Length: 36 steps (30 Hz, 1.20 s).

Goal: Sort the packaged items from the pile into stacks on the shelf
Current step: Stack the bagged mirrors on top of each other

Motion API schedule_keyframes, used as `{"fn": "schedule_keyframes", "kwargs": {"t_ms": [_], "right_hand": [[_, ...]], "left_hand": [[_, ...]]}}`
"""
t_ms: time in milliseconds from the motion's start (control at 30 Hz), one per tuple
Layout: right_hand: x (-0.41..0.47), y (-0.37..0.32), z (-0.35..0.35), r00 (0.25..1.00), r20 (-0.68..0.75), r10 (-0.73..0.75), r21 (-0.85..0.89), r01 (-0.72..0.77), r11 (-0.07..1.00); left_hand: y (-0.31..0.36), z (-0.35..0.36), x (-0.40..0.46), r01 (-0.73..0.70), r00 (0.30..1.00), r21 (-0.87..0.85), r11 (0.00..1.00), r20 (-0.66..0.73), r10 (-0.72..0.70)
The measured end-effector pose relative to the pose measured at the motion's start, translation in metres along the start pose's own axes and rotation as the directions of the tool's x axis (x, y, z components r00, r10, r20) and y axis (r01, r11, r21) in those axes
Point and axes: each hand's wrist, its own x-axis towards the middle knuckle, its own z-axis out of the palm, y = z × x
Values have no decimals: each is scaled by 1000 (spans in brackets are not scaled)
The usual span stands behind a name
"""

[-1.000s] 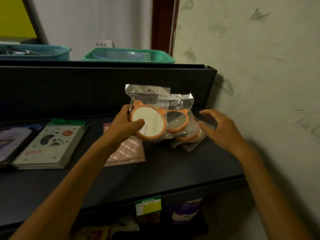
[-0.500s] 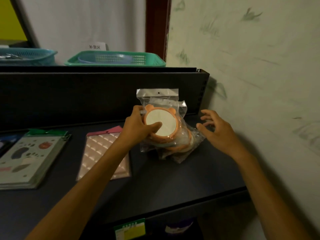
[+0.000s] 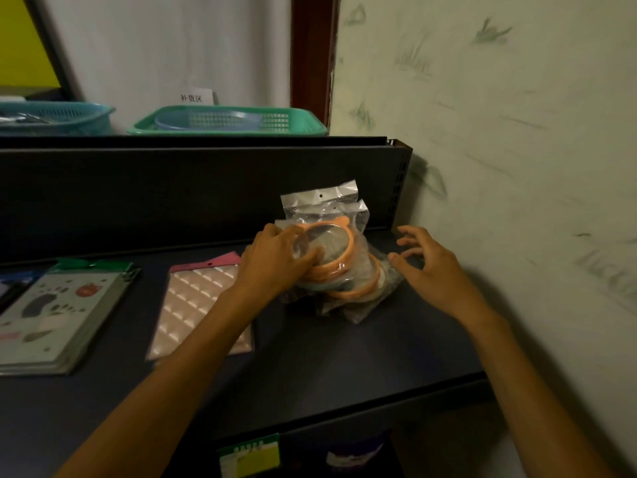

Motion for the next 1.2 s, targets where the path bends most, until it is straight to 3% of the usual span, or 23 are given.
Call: {"fn": "schedule_keyframes", "kwargs": {"t_ms": [200,367,667,767,1200], "right_hand": [[0,-5,-2,1000,-18,-16,-5,16,1000],[-1,-22,-2,993,-13,-120,-86,119,989],[0,-76,29,945,106,-308,-254,325,911],[-6,-93,45,928,157,-338,-223,367,903],[-61,-196,139,898,285,-336,-207,400,893]], "left_hand": [[-3,-18,-5,-59,998,49,997,36,58],[-13,-43,-22,-110,994,159,981,42,104],[-39,-74,-70,53,999,370,927,-10,-53],[-52,-86,-87,96,995,397,913,-31,-92],[-144,-161,-185,178,984,393,902,-71,-163]]}}
